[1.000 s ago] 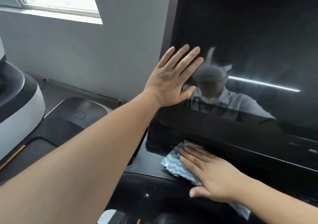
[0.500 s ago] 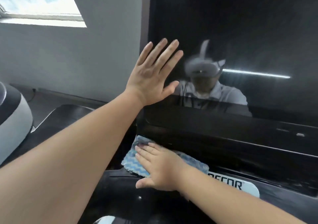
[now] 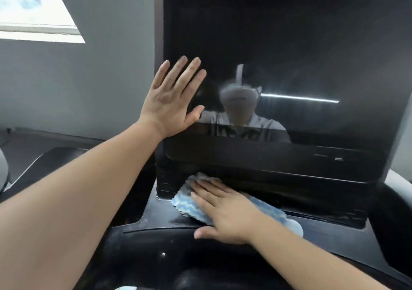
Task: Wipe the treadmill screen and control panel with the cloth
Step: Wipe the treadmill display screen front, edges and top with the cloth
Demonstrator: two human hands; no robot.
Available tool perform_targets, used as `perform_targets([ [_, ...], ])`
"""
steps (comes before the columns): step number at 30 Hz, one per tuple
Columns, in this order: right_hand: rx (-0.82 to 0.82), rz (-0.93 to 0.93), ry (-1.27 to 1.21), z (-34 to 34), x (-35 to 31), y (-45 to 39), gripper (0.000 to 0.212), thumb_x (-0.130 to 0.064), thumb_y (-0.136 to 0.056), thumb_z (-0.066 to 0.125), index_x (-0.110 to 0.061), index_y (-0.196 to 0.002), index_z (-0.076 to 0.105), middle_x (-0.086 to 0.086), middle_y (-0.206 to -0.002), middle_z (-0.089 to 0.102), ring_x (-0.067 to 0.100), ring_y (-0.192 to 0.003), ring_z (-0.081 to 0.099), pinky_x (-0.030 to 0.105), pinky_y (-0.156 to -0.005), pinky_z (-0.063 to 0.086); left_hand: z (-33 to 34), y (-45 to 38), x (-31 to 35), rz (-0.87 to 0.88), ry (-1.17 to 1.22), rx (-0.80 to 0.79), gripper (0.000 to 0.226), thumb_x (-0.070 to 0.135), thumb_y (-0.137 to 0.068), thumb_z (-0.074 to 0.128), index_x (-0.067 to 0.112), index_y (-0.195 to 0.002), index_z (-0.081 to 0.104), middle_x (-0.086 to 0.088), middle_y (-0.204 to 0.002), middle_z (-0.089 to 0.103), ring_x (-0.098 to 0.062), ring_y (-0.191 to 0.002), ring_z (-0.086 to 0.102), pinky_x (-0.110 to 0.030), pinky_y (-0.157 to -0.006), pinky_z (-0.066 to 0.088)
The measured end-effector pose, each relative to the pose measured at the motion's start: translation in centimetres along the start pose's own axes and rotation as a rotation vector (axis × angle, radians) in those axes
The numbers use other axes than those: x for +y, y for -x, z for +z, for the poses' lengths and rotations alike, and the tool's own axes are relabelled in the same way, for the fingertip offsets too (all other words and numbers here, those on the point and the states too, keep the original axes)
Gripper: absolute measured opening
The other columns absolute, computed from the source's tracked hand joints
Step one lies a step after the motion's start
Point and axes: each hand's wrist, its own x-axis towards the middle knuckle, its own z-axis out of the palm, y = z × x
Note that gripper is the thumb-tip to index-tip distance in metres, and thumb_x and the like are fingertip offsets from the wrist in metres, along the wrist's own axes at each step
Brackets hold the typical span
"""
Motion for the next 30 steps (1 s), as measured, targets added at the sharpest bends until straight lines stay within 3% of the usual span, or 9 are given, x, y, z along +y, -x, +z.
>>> perform_targets([
  [4, -0.051, 0.013, 0.034, 1.1, -3.9, -5.6, 0.098, -0.077, -0.091, 0.027, -0.006, -0.158, 0.018, 0.008, -0.168, 0.004, 0.017, -0.154, -0.007, 0.038, -0.123, -0.01, -0.3, 0.1, 0.1, -0.003, -0.009, -0.021, 0.073, 0.051, -0.098, 0.032, 0.013, -0.157, 0.014, -0.011, -0.166, 0.009, -0.033, -0.153, 0.007, -0.053, -0.123, 0.006],
  [7, -0.053, 0.018, 0.053, 1.3, -4.0, -4.8, 0.1, -0.078, -0.089, 0.019, -0.007, -0.158, 0.015, 0.007, -0.168, 0.004, 0.017, -0.154, -0.006, 0.039, -0.124, -0.007, -0.4, 0.1, 0.2, 0.003, -0.009, -0.035, 0.073, 0.051, -0.098, 0.031, 0.013, -0.157, 0.012, -0.011, -0.166, 0.007, -0.033, -0.153, 0.005, -0.053, -0.123, 0.005],
  [10, -0.014, 0.042, -0.007, 1.1, -2.4, -1.5, 0.105, -0.08, -0.081, 0.013, -0.008, -0.157, 0.023, 0.007, -0.167, 0.012, 0.018, -0.155, 0.001, 0.04, -0.125, -0.001, -0.4, 0.2, 0.1, 0.004, -0.014, -0.042, 0.073, 0.05, -0.099, 0.032, 0.012, -0.157, 0.011, -0.012, -0.166, 0.007, -0.033, -0.153, 0.005, -0.054, -0.123, 0.007],
  [15, 0.014, 0.147, 0.083, 0.2, 1.6, 5.7, 0.09, -0.075, -0.094, 0.021, -0.007, -0.148, 0.043, 0.012, -0.156, 0.04, 0.024, -0.147, 0.031, 0.038, -0.118, 0.015, -0.5, 0.4, 0.2, 0.012, -0.005, -0.061, 0.072, 0.049, -0.1, 0.033, 0.01, -0.157, 0.013, -0.013, -0.166, 0.008, -0.033, -0.153, 0.005, -0.054, -0.122, 0.008],
  [22, -0.002, 0.329, 0.163, 0.9, 5.6, 15.5, 0.091, -0.075, -0.095, 0.03, -0.006, -0.154, 0.031, 0.011, -0.16, 0.029, 0.022, -0.151, 0.015, 0.039, -0.119, 0.012, -2.0, 2.7, 2.7, 0.023, 0.156, -0.002, 0.071, 0.048, -0.1, 0.041, 0.007, -0.155, 0.022, -0.016, -0.164, 0.016, -0.034, -0.152, 0.011, -0.052, -0.123, 0.01],
  [25, 0.005, 0.38, 0.134, 1.1, 5.1, 15.6, 0.091, -0.076, -0.095, 0.024, -0.008, -0.154, 0.032, 0.01, -0.16, 0.03, 0.022, -0.151, 0.017, 0.04, -0.119, 0.012, -3.0, 6.8, 6.1, 0.121, 0.337, 0.065, 0.07, 0.046, -0.097, 0.05, 0.003, -0.151, 0.035, -0.02, -0.159, 0.027, -0.037, -0.15, 0.019, -0.056, -0.12, 0.02],
  [30, -0.029, 0.298, 0.089, 0.5, 1.9, 11.0, 0.098, -0.082, -0.091, 0.017, -0.009, -0.155, 0.028, 0.01, -0.162, 0.025, 0.024, -0.152, 0.013, 0.042, -0.12, 0.008, -2.9, 15.4, 10.8, 0.171, 0.439, -0.068, 0.062, 0.046, -0.096, 0.054, 0.004, -0.142, 0.05, -0.018, -0.153, 0.04, -0.034, -0.146, 0.032, -0.052, -0.117, 0.03],
])
